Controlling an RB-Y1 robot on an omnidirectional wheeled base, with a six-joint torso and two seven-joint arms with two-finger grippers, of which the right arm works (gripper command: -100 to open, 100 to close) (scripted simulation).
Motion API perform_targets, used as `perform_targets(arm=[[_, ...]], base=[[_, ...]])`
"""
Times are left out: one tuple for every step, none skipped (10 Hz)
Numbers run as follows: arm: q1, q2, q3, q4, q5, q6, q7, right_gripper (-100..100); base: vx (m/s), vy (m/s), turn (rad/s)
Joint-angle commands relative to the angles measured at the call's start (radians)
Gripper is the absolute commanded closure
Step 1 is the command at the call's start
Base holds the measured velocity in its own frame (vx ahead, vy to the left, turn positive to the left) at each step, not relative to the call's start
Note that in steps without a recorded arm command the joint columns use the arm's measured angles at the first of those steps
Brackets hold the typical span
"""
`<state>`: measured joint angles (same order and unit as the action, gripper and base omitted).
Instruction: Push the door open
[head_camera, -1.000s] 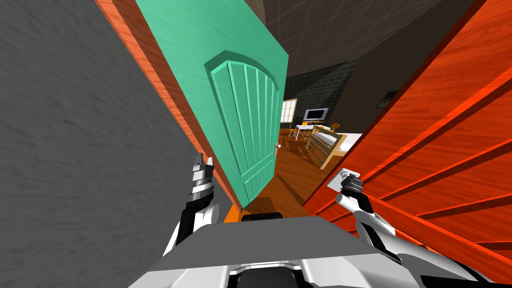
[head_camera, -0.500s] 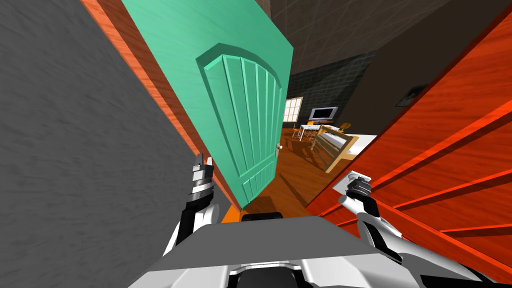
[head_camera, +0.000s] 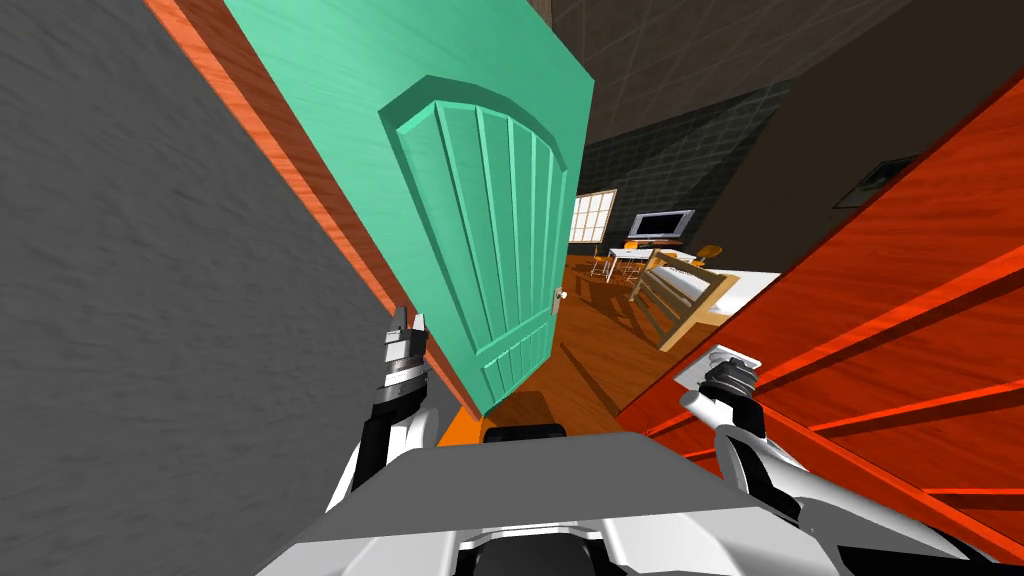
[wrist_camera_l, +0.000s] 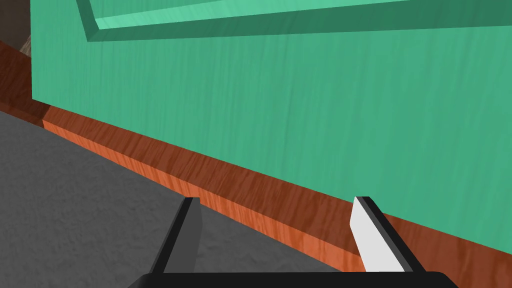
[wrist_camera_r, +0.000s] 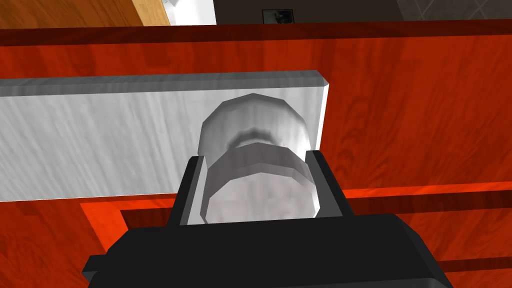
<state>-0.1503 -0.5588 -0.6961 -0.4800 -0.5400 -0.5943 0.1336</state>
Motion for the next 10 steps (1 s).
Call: perform_targets(arm=[[0.018,0.005,-0.031,-0.046,-0.013,0.011,0.031,100],[0.016,0.003,-0.048,-0.04,-0.021,0.004,0.046,100],[0.014,0.002,-0.065,-0.034,-0.029,-0.004,0.061,100],[0.012,0.0,-0.083,-0.027,-0.038,-0.012,0.076,100],[0.012,0.0,-0.083,-0.027,-0.038,-0.012,0.076,100],[0.012,0.0,-0.083,-0.039,-0.038,-0.012,0.076,100],[0.012,0.0,-0.083,-0.043,-0.038,-0.012,0.076,100],[0.012,0.0,-0.083,-0.039,-0.038,-0.012,0.076,100],[0.012,0.0,-0.083,-0.027,-0.038,-0.012,0.076,100],[0.012,0.0,-0.083,-0.027,-0.038,-0.012,0.076,100]], base=[[-0.008,-0.073,0.059],[-0.004,-0.064,0.072],[0.013,-0.074,0.118],[0.016,-0.096,0.097],[0.008,-0.075,0.053],[-0.004,-0.02,0.01],[-0.007,0.004,-0.001],[-0.001,0.005,0.001],[0.0,0.0,0.0],[0.0,0.0,0.0]])
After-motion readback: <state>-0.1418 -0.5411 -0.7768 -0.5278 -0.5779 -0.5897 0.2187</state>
